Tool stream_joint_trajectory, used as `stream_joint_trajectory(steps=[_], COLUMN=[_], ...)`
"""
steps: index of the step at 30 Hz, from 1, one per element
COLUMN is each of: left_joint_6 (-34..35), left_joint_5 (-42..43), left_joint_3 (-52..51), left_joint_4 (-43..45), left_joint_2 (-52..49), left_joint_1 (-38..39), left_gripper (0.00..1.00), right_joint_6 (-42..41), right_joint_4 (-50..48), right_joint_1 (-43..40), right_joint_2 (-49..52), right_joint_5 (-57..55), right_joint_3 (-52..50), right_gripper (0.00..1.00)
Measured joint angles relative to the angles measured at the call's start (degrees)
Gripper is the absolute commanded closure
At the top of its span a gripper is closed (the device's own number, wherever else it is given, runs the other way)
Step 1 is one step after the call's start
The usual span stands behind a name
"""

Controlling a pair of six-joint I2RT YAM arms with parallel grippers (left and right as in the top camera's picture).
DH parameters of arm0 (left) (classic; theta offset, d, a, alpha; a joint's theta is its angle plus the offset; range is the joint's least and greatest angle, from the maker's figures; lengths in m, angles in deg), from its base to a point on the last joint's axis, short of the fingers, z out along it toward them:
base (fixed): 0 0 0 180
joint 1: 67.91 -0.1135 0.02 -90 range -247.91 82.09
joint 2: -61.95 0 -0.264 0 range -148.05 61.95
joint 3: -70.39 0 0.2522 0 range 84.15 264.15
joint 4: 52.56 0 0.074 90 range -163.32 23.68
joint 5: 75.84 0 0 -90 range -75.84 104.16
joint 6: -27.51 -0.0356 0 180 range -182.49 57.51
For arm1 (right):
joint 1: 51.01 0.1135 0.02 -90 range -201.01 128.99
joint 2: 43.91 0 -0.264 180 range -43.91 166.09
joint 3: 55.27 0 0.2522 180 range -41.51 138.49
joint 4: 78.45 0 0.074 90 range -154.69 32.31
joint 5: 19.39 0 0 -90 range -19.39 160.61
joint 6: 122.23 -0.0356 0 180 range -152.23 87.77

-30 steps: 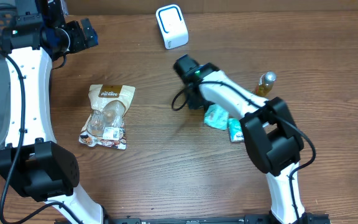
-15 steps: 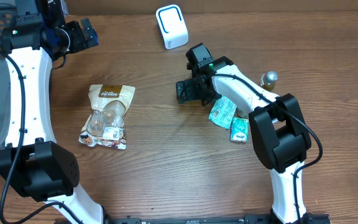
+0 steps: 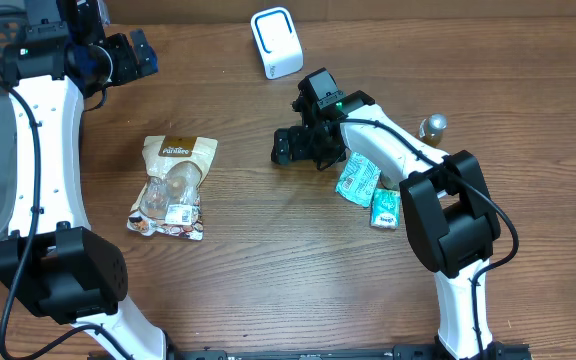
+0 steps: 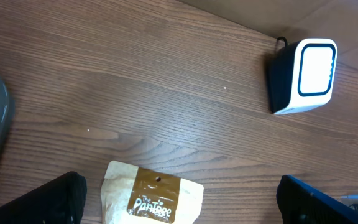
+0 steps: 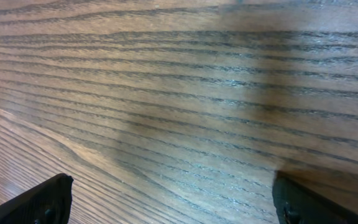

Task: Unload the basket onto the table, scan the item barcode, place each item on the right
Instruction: 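Move the left gripper to the brown Pantree bag and grasp its edge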

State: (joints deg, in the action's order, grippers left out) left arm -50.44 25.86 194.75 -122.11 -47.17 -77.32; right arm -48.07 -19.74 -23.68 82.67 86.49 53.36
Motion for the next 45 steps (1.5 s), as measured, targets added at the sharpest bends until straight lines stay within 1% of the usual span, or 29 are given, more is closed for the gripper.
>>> stream_joint_trajectory(steps=[27,31,35,36,38,39,41,43,44,45], left_joint_6=[0.0,0.0,0.0,0.02,0.02,0.02,-0.7,-1.88,-2.67,-3.63], left_joint_5=[0.02,0.0,0.02,0.26,1.6,2.29,3.56,4.17,4.35,4.31], left_joint_3=[0.0,-0.02,-0.02,-0.02,0.04,-0.02,-0.09,-0.09,-0.11,-0.11], left_joint_4=[0.09,3.74,4.42,3.34,-2.32,-4.26,-7.8,-12.04,-13.88,-16.17], left_joint_2=[0.0,0.0,0.0,0.0,0.0,0.0,-0.15,-0.15,-0.15,-0.17], left_joint_1=[0.0,0.0,0.0,0.0,0.0,0.0,0.0,0.0,0.0,0.0], left_gripper=[0.0,0.0,0.0,0.0,0.0,0.08,0.39,0.8,0.95,0.96], right_joint_6=[-0.46,-0.46,-0.46,-0.46,-0.48,-0.48,-0.46,-0.46,-0.46,-0.48], right_joint_4=[0.04,0.04,0.04,0.07,0.04,0.04,0.04,0.07,0.07,0.04], right_joint_1=[0.04,0.04,0.04,0.04,0.04,0.04,0.04,0.04,0.07,0.07], right_joint_2=[0.0,0.0,0.0,0.0,0.0,0.0,0.0,0.0,0.0,0.0], right_joint_5=[0.7,0.72,0.79,0.81,0.83,0.85,0.87,0.9,0.87,0.85], right_joint_3=[0.0,0.0,0.0,0.0,0.0,0.0,0.0,-0.02,-0.02,-0.02], right_gripper=[0.0,0.0,0.0,0.0,0.0,0.0,0.0,0.0,0.0,0.0])
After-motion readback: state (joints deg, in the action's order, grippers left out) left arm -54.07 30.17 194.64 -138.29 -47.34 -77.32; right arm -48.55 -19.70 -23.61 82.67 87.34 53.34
